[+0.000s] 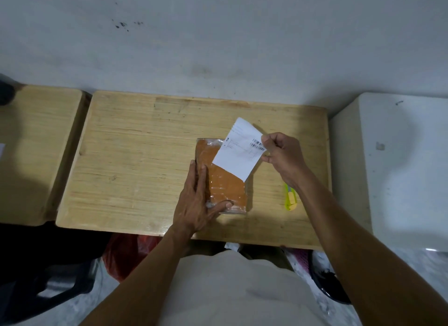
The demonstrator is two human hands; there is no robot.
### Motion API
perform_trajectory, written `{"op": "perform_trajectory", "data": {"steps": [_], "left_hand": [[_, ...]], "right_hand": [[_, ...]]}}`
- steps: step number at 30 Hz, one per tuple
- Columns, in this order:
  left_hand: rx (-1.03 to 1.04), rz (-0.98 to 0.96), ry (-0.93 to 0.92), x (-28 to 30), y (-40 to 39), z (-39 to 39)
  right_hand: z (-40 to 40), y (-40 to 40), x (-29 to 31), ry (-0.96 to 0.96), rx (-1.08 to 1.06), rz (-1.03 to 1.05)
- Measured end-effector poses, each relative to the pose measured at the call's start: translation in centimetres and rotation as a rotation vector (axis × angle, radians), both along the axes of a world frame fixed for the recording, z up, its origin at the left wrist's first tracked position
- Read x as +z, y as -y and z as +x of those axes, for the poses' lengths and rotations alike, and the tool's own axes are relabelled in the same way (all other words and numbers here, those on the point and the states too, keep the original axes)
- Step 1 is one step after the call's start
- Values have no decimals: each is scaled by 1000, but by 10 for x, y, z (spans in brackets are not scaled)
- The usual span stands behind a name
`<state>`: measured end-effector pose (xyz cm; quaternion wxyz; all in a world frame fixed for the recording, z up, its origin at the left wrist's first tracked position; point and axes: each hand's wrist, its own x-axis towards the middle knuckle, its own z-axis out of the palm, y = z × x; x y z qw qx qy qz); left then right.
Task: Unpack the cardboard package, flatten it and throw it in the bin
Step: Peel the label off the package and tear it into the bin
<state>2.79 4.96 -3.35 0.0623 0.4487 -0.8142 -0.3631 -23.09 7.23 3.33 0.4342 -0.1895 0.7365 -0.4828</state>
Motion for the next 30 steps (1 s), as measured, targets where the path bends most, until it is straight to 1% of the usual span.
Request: {"op": "perform_trajectory", "data": {"steps": [3, 6, 8, 11, 14, 17, 21, 25, 28, 30], "left_hand": [[-15, -9, -9, 2, 3, 4], [15, 87, -32, 16, 7, 5], [48, 113, -67, 34, 10, 2], [122, 100, -197, 69, 20, -11], [161, 78, -380, 94, 30, -27], [242, 206, -383, 106, 35, -38], [265, 272, -403, 104, 39, -46], [374, 391, -495, 111, 38, -48], [406, 458, -534, 117, 37, -43], [394, 456, -550, 122, 39, -40]], "right_hand": [[5, -3, 9, -4, -4, 7], [10, -4, 17, -20, -3, 18], [11, -5, 21, -19, 3, 14], [13, -5, 28, -15, 29, -12], [15, -5, 40, -25, 60, -46], [17, -5, 50, -13, 69, -75], [18, -4, 59, -15, 79, -97], [18, -8, 59, -156, 86, -103], [18, -14, 58, -234, 200, -107], [20, -18, 63, -239, 279, -77]]}}
